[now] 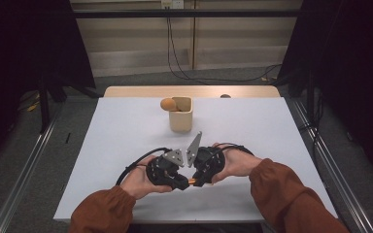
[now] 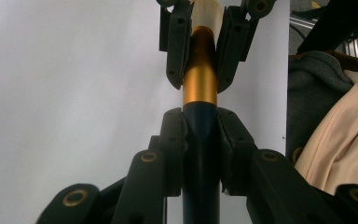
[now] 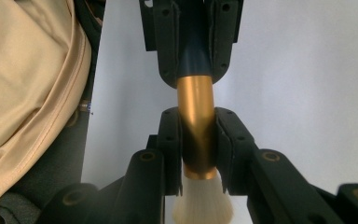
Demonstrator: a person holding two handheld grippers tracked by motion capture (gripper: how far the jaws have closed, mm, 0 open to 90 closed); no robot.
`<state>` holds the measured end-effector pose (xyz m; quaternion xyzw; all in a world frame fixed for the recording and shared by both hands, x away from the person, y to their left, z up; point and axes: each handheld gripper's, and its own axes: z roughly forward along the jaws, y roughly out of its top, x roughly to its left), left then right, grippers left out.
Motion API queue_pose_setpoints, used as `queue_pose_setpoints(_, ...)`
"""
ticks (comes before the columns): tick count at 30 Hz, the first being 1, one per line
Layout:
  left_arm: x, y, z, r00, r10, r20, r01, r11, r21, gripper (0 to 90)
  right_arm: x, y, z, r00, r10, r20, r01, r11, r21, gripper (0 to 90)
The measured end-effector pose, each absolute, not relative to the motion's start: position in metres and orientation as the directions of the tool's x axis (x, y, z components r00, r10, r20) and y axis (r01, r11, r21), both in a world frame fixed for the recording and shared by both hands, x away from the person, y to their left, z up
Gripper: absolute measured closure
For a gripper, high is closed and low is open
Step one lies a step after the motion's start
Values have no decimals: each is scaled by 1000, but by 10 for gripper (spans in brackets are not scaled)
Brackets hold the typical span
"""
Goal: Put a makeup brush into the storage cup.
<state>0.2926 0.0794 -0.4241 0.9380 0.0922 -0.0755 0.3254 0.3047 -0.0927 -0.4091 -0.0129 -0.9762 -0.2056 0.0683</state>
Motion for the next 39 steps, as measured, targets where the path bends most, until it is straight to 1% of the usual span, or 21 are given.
queue_pose_setpoints(3,293,79,-424,968,137,-209,237,-767,596,745,304,-93,-409,-991,0,135,54,915,399,732)
queue_pose_setpoints(4,293,79,-423,970,147,-195,235,-777,584,745,305,-94,-409,-990,-1,139,55,915,400,730)
queue_pose_setpoints(5,294,79,-424,969,134,-208,234,-773,590,746,305,-94,-409,-990,1,138,57,915,400,726)
queue_pose_setpoints(7,293,79,-424,965,152,-212,251,-764,594,746,305,-94,-410,-991,-6,137,51,911,410,691)
queue_pose_setpoints(9,295,80,-424,966,151,-209,248,-771,586,746,305,-94,-409,-990,0,140,58,910,410,657)
queue_pose_setpoints(12,296,82,-424,963,161,-214,259,-765,590,746,306,-94,-408,-991,2,136,63,895,441,572)
queue_pose_setpoints(17,297,87,-422,956,182,-229,286,-739,610,746,307,-97,-407,-992,34,123,87,882,463,377)
queue_pose_setpoints(19,298,90,-422,957,176,-230,283,-737,614,746,308,-100,-406,-992,54,118,104,875,474,345)
queue_pose_setpoints(21,298,93,-422,955,188,-230,293,-728,620,746,310,-105,-402,-991,76,105,119,856,503,288)
queue_pose_setpoints(23,298,96,-422,952,195,-236,303,-718,627,746,311,-109,-399,-991,91,99,130,841,525,276)
queue_pose_setpoints(24,298,97,-422,949,207,-240,314,-708,632,746,311,-111,-397,-990,106,96,141,832,537,243)
queue_pose_setpoints(26,300,102,-423,947,216,-238,321,-692,646,746,312,-116,-395,-988,124,93,155,821,550,220)
queue_pose_setpoints(27,299,103,-424,941,230,-249,339,-675,656,746,313,-119,-394,-986,136,92,165,815,556,177)
queue_pose_setpoints(30,300,108,-425,937,250,-245,350,-665,660,746,313,-126,-395,-982,161,99,188,799,571,168)
queue_pose_setpoints(31,299,108,-426,929,259,-264,370,-645,669,746,313,-128,-396,-980,172,102,199,794,574,155)
queue_pose_setpoints(34,300,113,-424,931,263,-254,365,-635,680,746,312,-134,-401,-975,189,113,220,787,577,141)
queue_pose_setpoints(39,298,118,-422,930,266,-254,366,-598,713,746,311,-140,-405,-960,248,131,276,763,584,73)
